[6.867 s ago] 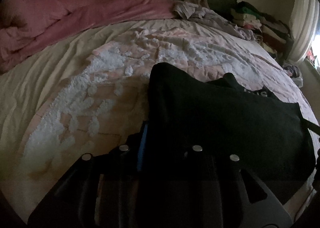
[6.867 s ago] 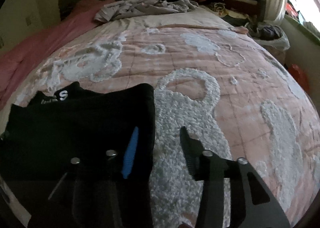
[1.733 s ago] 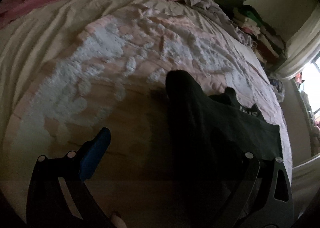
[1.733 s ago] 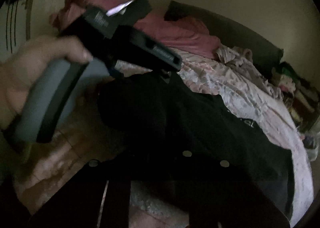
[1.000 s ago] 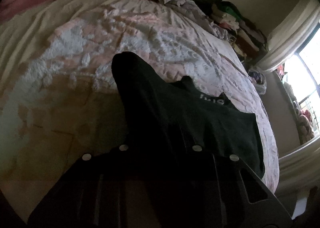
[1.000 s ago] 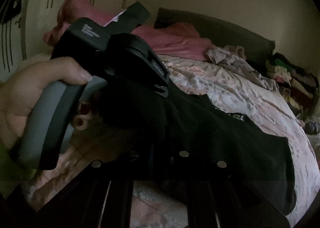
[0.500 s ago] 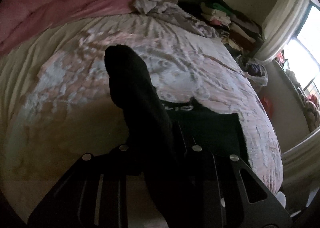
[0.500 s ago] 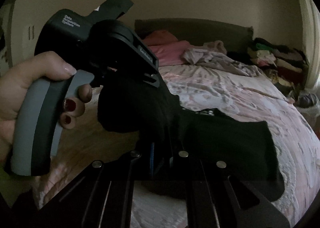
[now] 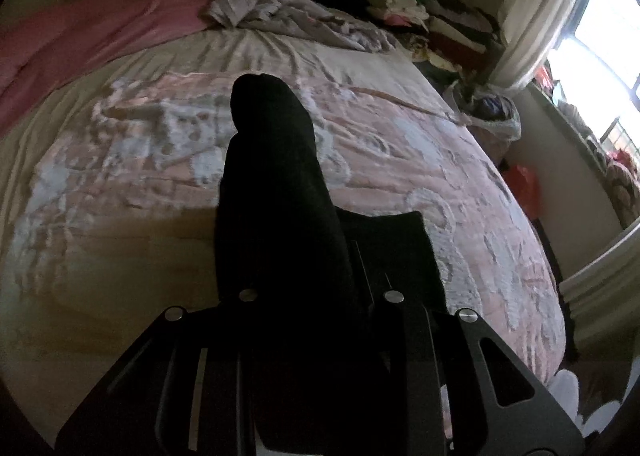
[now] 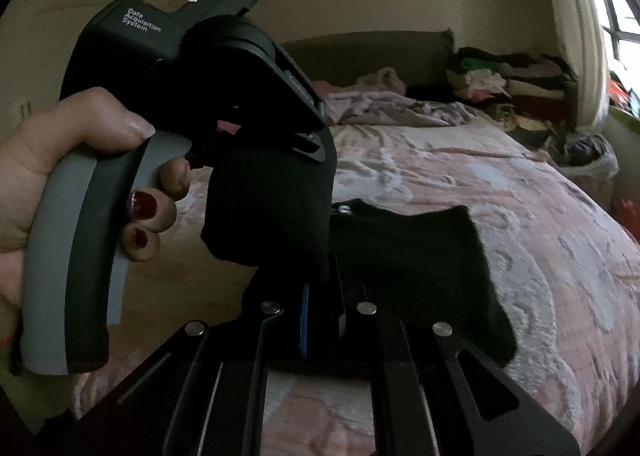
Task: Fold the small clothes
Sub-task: 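Lift the shirt edge with both grippers and fold it over onto itself, then open the left gripper on the shirt while the right gripper keeps holding the fold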
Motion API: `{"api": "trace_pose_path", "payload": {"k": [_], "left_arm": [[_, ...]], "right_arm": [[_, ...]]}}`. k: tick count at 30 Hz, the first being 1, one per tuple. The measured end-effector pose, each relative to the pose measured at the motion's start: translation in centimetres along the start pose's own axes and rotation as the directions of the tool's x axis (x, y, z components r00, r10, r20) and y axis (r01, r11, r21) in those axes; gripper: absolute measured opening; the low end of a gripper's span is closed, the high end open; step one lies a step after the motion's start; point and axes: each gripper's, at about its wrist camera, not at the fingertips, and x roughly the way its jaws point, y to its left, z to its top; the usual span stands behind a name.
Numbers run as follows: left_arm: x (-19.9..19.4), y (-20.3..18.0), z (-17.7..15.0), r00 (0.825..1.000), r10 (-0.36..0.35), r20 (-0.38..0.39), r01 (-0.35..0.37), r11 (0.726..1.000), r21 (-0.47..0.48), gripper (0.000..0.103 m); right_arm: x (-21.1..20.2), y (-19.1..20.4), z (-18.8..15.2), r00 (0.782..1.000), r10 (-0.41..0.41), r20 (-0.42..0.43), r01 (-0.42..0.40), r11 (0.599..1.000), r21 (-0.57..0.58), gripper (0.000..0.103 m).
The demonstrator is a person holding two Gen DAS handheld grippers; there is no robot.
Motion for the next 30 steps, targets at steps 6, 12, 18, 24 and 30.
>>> {"api": "trace_pose_path", "payload": {"k": [6, 12, 18, 24, 30], "left_arm": [[2.6, -3.6, -0.2, 0.999, 0.016, -0.046, -0.013, 0.998, 0.061, 0.017], [5.5, -5.4, -0.8, 0.994, 0.03, -0.103, -0.02, 0.995, 0.095, 0.017], [7.6, -6.0, -1.4, 0.991, 0.021, -0.131, -0.006, 0.994, 0.111, 0.019], [8.5, -6.4, -1.5, 0.993, -0.003, -0.122, 0.016, 0.995, 0.102, 0.033], [6.9, -4.7, -1.4, 0.993, -0.078, -0.089, 0.082, 0.996, 0.044, 0.046]], "right_arm": [[0.3, -3.5, -0.6, 0.999, 0.016, -0.046, -0.009, 0.991, 0.135, 0.006], [1.0, -5.2, -1.9, 0.994, 0.022, -0.104, 0.0, 0.978, 0.208, 0.006], [1.9, -7.0, -2.5, 0.989, 0.049, -0.142, -0.006, 0.958, 0.286, 0.007], [2.3, -7.2, -2.7, 0.987, 0.047, -0.157, 0.001, 0.956, 0.295, 0.009], [2.3, -7.7, -2.8, 0.983, 0.064, -0.17, -0.006, 0.947, 0.32, 0.026]]}}
